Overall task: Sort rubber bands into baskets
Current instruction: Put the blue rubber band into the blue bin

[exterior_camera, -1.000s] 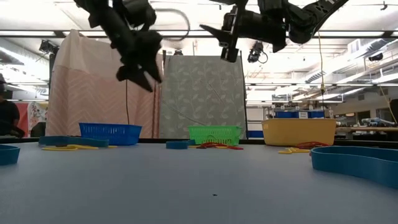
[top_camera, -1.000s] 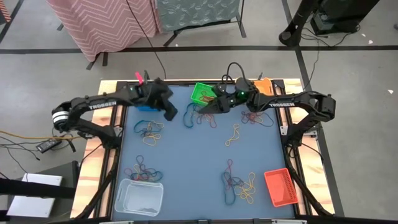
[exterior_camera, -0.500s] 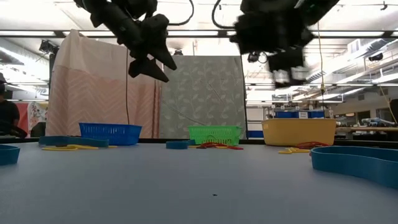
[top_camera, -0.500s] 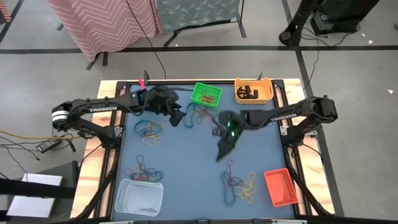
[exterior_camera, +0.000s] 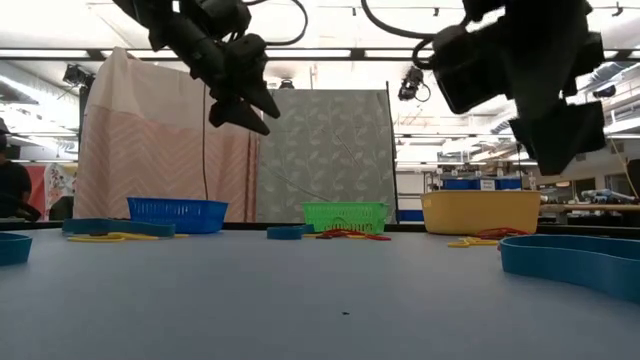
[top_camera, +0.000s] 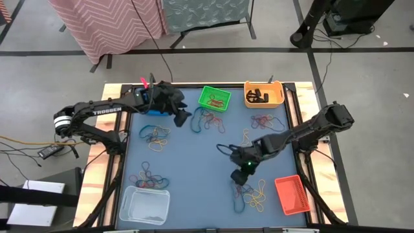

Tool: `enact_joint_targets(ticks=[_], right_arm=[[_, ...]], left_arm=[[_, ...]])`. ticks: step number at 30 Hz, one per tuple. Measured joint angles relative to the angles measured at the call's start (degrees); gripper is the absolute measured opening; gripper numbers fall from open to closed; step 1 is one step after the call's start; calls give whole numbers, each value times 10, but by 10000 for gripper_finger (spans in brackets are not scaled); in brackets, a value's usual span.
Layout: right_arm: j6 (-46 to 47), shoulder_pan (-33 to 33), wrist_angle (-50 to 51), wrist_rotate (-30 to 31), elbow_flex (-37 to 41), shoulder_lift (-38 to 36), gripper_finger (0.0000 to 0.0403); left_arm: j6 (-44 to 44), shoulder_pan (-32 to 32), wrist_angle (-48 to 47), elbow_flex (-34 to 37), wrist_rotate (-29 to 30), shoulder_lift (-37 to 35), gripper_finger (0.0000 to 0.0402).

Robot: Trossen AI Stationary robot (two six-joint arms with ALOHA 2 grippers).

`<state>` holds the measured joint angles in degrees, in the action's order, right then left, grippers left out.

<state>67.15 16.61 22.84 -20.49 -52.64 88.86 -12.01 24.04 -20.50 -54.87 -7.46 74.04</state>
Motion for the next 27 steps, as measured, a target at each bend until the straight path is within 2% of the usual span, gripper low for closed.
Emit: enact_joint_targets(ticks=[6, 18, 22, 27], right_arm=[[8, 10, 54, 41, 0, 0, 232], [7, 14, 67, 57, -7, 12, 228], [-44, 25, 94, 37, -70, 69, 223], [-116, 35, 228, 52, -181, 153, 222]], left_arm=[[13, 7, 0, 0, -3, 0, 266], [13, 7, 0, 0, -4, 0, 266], [13, 7, 0, 0, -4, 0, 266], [13, 7, 1, 0, -4, 0, 266]])
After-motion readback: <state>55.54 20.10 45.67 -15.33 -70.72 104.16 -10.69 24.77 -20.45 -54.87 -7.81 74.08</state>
